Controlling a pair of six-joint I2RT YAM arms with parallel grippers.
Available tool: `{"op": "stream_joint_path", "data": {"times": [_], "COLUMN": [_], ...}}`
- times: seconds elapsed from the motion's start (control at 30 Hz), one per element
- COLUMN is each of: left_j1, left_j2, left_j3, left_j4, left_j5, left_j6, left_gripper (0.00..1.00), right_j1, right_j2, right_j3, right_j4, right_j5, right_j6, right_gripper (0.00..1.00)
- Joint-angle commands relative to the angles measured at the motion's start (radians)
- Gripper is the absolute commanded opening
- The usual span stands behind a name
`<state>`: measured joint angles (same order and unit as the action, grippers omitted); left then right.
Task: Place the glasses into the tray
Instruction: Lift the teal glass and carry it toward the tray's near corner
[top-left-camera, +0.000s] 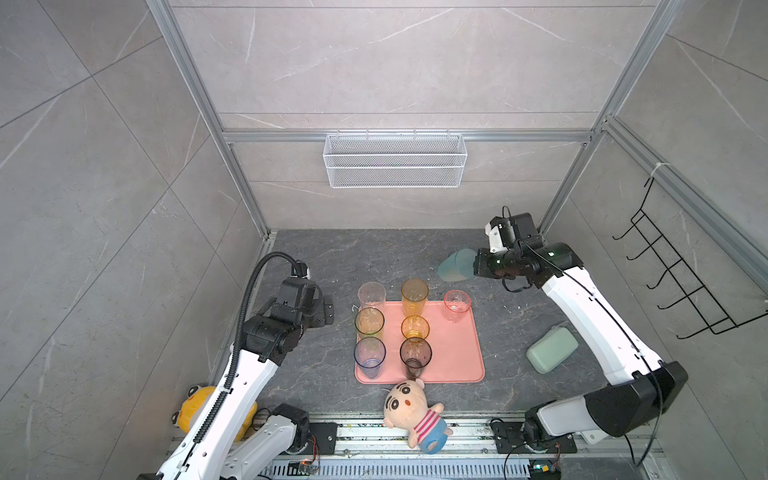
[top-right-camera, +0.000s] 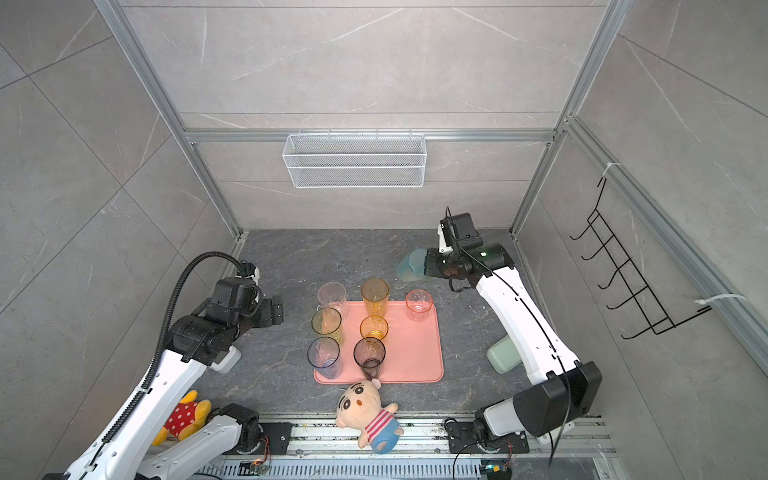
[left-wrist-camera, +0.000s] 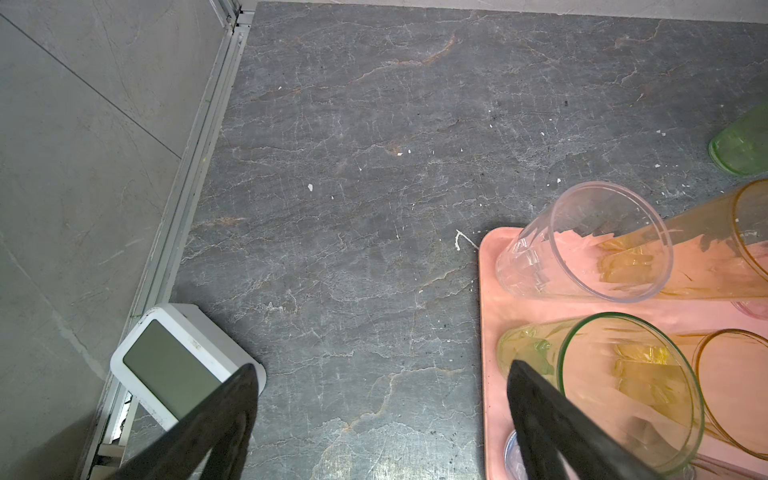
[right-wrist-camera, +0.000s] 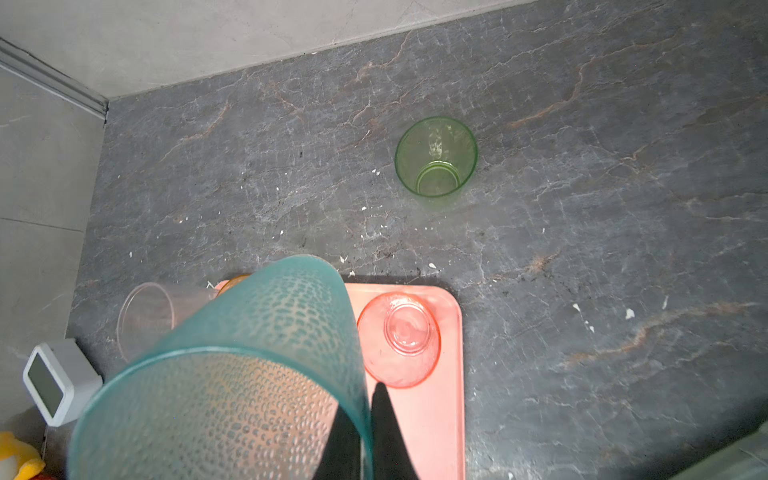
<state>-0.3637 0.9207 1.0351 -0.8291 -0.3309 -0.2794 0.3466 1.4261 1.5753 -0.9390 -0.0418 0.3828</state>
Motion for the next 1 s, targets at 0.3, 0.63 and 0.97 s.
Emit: {"op": "stream_joint_path", "data": {"times": [0.3,0.63,0.97], "left_j1": [0.008,0.008,0.008], "left_j2": [-0.014,-0.017,-0.019], "left_j3": [0.010,0.011,0.011], "left_j4": [0.015,0.016,0.016], "left_j5": [0.012,0.014,0.016], "left_j6": [-0.001,-0.002,-0.003], "left_gripper": [0.94,0.94,0.94], "right_j1": [0.140,0.182,0.208], "right_j2": [-0.156,-0.230,-0.269], "right_j3": [-0.035,-0.173,-0.311], "right_j4": [-0.251,-0.256,-0.224], "right_j5": [0.114,0.062,0.131], "right_j6": [0.006,0.034,0.079], "right_gripper": [0.00,0.00,0.00]}}
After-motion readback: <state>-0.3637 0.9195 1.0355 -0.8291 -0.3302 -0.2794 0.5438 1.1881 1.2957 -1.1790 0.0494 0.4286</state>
